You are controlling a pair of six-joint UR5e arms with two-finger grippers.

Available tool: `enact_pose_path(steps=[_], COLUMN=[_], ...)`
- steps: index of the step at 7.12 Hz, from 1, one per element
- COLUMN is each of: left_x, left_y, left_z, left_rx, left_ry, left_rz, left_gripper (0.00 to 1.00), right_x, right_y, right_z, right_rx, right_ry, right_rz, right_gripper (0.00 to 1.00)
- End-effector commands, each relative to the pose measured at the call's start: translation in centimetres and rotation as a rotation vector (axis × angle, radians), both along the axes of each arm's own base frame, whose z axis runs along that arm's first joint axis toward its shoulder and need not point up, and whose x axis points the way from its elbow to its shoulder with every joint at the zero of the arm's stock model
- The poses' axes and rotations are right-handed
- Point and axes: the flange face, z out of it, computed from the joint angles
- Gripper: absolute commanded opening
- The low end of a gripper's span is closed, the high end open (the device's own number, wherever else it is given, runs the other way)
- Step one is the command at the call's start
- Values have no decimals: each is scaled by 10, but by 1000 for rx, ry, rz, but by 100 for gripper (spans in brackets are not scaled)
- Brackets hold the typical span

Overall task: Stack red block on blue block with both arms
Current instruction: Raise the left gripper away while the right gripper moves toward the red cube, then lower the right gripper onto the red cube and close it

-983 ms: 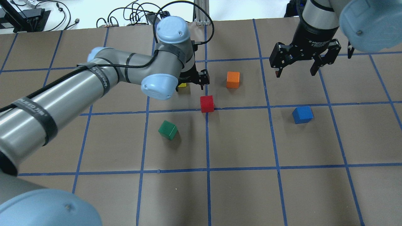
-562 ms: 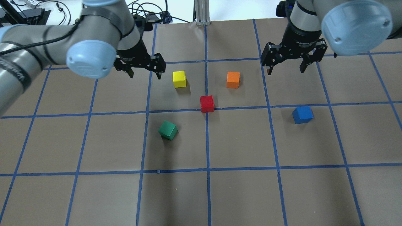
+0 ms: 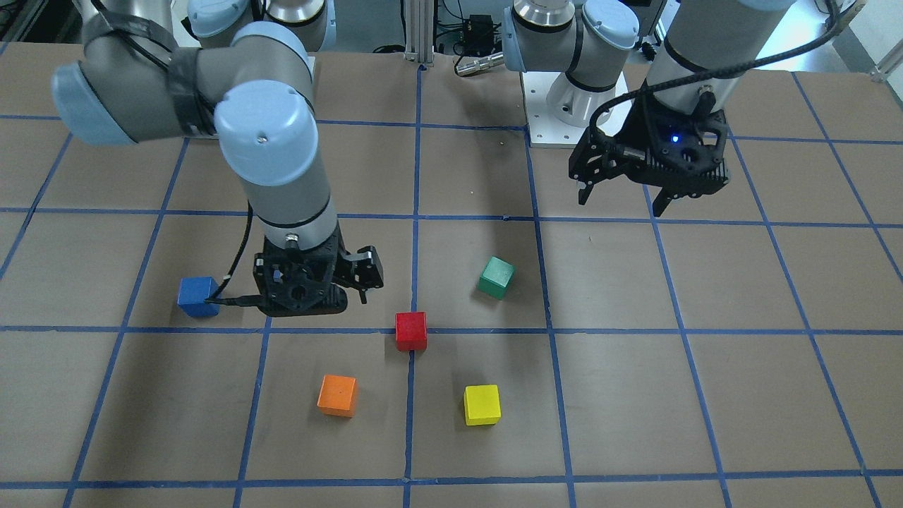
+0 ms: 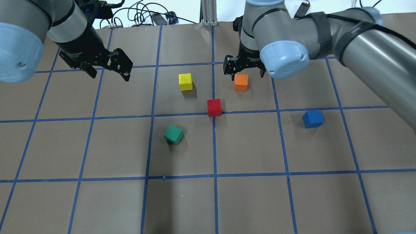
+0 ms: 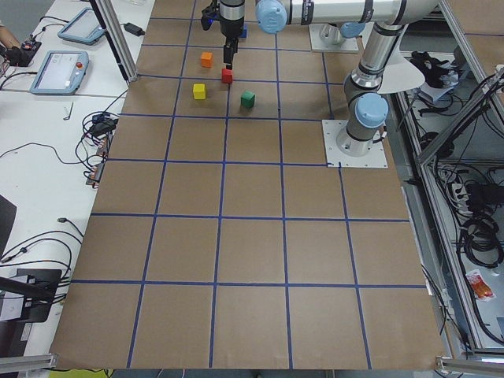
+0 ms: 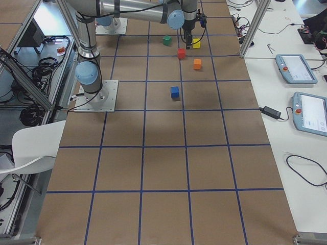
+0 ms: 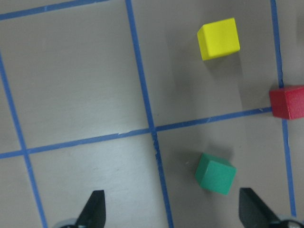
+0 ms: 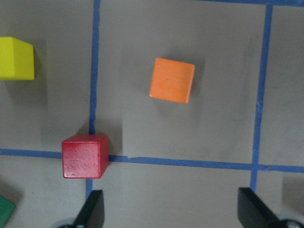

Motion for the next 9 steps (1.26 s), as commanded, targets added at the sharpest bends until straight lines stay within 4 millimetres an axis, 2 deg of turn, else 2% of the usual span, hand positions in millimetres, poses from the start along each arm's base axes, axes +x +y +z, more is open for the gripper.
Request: enact_pose_path(steps=[1, 2, 4, 5, 6, 8, 9], left_x=[1, -1, -4, -3, -4, -5, -5], left_y=[-8, -12, -9, -2, -3, 0, 1], left_z=[26, 19, 21, 21, 24, 24, 25], left_rx=[-43, -7, 44, 101, 92, 73, 70], left_ry=[6, -23, -19, -31, -23, -30, -28], left_rz=[36, 47, 69, 85, 89, 74, 75], left_gripper=[100, 100, 100, 100, 100, 100, 100], right_x=[50, 61, 75, 76, 78, 80, 80], right_y=[-2, -1, 3, 3, 3, 4, 2], right_z=[-50, -59, -94, -106, -117, -128, -141], right_rx=[12, 33, 85, 106, 123, 140, 158], right_ry=[-61, -114, -98, -92, -85, -80, -73], right_rz=[-16, -38, -41, -39, -59, -60, -67], right_gripper=[100, 100, 100, 100, 100, 100, 100])
